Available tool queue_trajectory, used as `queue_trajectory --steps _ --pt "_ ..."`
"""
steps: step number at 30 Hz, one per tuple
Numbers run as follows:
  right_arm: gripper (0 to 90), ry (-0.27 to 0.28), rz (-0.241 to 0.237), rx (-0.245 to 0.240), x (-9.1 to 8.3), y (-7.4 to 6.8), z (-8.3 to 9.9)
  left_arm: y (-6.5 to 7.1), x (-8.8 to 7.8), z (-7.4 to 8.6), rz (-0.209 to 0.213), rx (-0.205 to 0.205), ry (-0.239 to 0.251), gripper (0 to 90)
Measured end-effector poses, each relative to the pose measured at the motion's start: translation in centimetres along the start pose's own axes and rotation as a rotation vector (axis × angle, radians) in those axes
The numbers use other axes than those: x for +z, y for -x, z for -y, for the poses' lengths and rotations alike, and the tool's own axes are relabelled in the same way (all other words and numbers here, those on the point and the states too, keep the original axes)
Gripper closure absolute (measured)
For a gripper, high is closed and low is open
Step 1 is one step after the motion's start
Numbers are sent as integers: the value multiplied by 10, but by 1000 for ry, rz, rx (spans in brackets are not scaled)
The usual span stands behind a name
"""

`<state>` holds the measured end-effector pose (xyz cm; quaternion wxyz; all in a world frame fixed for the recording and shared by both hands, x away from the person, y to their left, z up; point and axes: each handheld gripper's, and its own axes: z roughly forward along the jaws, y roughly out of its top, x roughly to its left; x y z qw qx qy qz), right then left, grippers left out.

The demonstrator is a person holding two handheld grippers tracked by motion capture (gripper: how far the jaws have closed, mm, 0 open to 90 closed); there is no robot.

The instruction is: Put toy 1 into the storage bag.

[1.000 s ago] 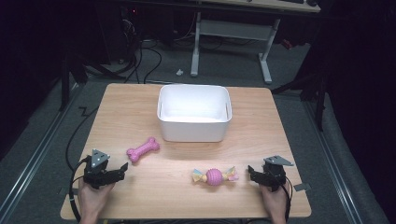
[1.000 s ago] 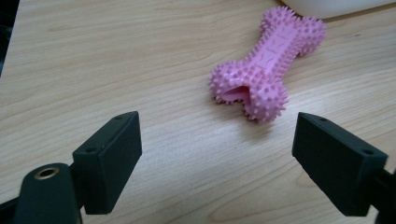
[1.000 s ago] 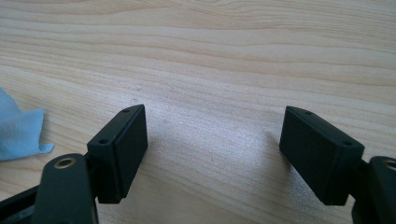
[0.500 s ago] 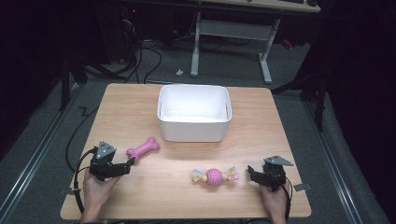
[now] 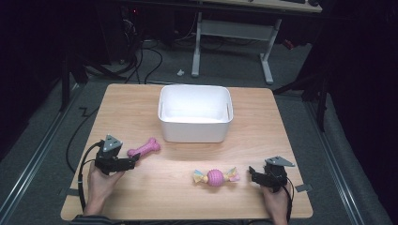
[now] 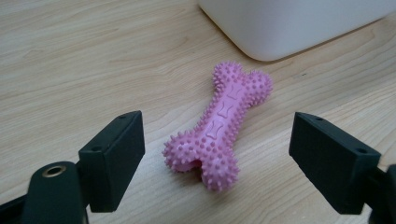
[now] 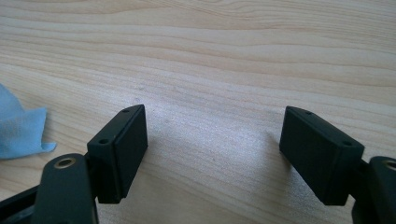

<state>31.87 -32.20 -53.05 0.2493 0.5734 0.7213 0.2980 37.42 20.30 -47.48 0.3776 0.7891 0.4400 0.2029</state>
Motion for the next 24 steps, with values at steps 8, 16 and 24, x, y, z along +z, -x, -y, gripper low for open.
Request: queue_trajectory --steps 8,16,24 --pt "236 1 0 1 0 0 0 2 10 -11 23 27 -31 196" --pt "236 1 0 1 0 0 0 4 23 -22 47 64 -59 203" --pt "235 1 0 0 0 0 0 5 37 -28 58 101 -91 255"
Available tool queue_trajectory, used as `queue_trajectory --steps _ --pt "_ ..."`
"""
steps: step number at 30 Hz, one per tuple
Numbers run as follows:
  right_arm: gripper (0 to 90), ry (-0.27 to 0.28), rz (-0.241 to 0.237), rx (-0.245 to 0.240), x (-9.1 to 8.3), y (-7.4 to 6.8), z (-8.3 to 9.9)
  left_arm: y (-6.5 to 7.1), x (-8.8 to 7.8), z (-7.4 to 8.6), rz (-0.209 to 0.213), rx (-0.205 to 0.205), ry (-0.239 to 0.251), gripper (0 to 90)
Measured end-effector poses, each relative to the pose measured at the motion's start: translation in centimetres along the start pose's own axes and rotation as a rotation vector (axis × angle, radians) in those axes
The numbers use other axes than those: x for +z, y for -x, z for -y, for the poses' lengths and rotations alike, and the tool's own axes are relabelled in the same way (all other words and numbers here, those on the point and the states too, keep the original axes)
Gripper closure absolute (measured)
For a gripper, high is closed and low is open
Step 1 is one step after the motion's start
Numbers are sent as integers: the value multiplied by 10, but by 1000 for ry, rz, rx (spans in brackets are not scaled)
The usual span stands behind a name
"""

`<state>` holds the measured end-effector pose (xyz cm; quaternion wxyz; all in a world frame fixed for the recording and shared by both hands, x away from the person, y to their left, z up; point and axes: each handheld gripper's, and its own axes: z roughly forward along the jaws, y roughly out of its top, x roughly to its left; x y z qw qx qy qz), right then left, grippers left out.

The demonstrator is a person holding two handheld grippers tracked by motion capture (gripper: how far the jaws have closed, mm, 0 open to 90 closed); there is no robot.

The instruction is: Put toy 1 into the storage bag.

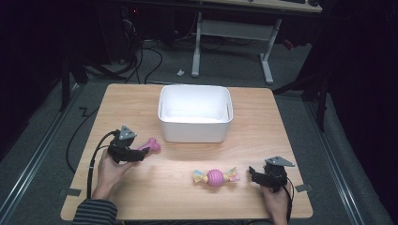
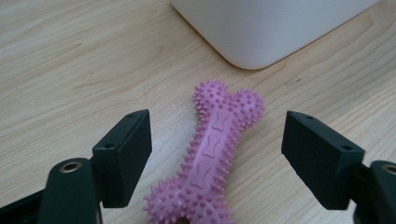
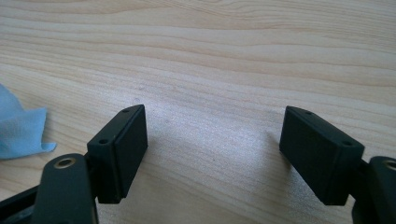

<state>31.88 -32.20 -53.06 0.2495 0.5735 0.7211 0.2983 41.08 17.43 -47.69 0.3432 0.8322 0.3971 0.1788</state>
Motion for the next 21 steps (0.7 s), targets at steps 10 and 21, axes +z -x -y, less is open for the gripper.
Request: queue_trajectory --steps 10,21 --pt "235 0 0 0 0 0 0 -2 15 -3 6 44 -74 286" --pt "236 1 -1 -2 0 0 0 -5 31 0 -1 75 -151 329"
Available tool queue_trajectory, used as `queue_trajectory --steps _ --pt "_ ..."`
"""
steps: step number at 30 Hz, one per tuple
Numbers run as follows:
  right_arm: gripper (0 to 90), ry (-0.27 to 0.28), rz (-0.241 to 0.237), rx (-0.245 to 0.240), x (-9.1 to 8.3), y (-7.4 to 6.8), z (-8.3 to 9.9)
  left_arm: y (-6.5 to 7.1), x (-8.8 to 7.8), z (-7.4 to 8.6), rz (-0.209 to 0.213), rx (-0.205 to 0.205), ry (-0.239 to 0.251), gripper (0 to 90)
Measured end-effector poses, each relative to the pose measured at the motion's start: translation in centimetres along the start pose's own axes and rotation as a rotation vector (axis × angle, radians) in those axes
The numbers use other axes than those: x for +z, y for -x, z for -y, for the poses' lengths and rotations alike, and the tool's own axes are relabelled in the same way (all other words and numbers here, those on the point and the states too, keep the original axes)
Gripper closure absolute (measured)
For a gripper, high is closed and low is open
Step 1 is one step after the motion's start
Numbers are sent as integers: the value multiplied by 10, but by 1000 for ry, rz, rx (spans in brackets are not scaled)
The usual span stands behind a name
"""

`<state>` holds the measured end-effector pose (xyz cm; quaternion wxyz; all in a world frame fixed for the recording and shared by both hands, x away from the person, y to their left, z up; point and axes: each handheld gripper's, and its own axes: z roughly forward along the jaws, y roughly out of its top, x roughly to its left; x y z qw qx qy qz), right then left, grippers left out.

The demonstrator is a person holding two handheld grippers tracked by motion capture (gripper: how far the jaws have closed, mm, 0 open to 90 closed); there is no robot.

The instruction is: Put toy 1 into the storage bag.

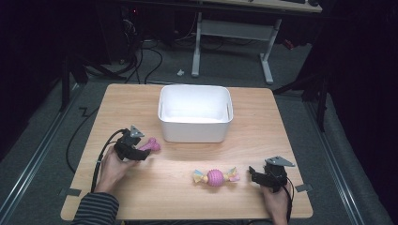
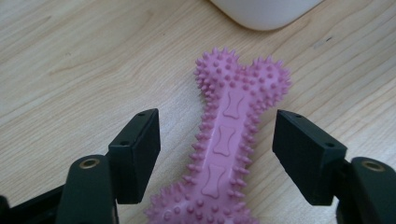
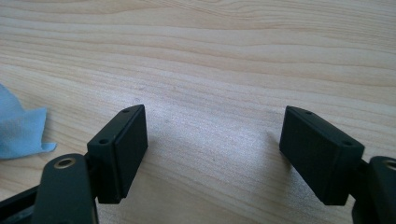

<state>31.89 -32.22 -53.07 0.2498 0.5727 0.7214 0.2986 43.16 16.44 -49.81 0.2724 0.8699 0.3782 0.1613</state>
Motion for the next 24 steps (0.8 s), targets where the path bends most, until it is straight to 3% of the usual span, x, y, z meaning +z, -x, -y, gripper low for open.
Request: queue_trajectory --steps 11,24 --pt "236 0 0 1 0 0 0 -1 7 1 10 14 -22 378" --pt "236 -1 0 2 0 0 0 -1 15 2 43 25 -43 511"
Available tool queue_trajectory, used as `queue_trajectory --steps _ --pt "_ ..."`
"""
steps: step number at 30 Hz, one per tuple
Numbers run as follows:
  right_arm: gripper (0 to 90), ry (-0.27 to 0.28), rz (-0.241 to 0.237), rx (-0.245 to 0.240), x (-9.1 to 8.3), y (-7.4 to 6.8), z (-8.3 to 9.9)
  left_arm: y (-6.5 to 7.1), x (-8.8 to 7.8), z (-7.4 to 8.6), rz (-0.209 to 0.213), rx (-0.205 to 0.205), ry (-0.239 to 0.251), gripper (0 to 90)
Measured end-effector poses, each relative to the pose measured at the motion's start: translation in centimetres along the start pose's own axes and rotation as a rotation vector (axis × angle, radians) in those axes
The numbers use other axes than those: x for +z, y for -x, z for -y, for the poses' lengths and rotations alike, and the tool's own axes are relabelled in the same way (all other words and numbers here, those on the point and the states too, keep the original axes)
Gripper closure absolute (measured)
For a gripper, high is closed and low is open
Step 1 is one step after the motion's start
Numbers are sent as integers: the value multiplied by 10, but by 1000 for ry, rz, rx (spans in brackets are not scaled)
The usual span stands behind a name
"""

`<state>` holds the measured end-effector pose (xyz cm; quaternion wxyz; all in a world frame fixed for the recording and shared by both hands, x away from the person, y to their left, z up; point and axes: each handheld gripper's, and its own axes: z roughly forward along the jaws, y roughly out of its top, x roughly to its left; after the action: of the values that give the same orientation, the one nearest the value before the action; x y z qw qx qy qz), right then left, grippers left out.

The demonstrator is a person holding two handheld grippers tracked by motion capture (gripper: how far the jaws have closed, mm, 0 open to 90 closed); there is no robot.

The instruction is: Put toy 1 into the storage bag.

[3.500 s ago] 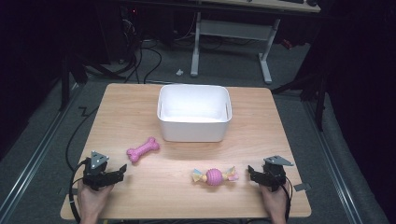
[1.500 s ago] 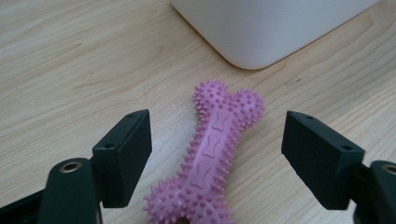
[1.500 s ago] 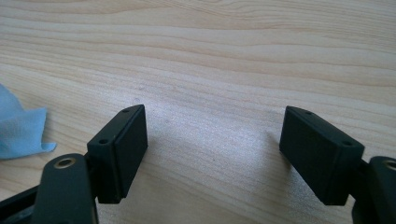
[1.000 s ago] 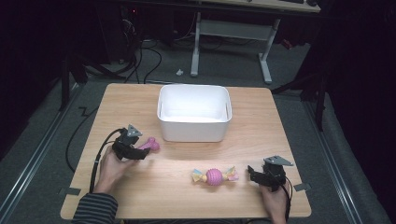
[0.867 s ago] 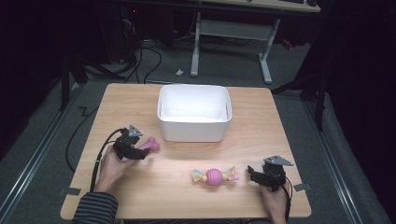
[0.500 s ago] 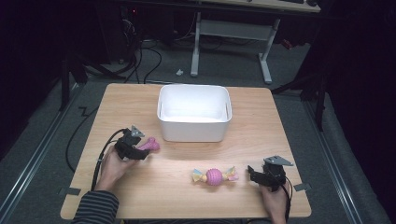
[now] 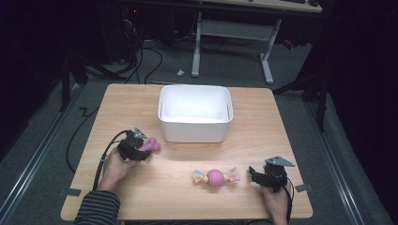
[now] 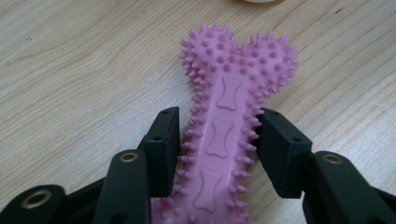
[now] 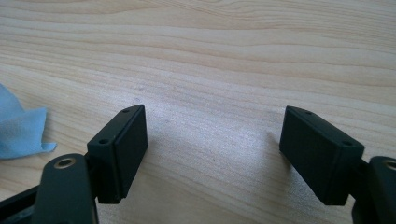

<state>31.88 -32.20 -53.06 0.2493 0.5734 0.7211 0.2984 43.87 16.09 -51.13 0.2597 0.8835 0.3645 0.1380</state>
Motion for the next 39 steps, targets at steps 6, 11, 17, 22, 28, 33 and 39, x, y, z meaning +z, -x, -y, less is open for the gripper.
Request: queue_trajectory --steps 6,11,17,22,28,33,39 --pt "236 0 0 0 0 0 0 -1 0 0 3 11 4 543" --pt "236 0 0 0 0 0 0 0 -1 1 -2 16 2 573" --pt "236 -1 -1 -1 0 0 0 0 -3 1 -2 9 3 588" --pt "236 0 0 -1 0 0 0 2 -7 0 10 2 19 589" --pt "235 0 -3 -3 0 0 0 7 -15 0 28 5 48 590" --pt "235 1 -4 -6 0 0 0 11 -21 -1 46 4 72 591" --pt "235 1 -4 -6 0 0 0 11 -30 -2 88 -35 114 592"
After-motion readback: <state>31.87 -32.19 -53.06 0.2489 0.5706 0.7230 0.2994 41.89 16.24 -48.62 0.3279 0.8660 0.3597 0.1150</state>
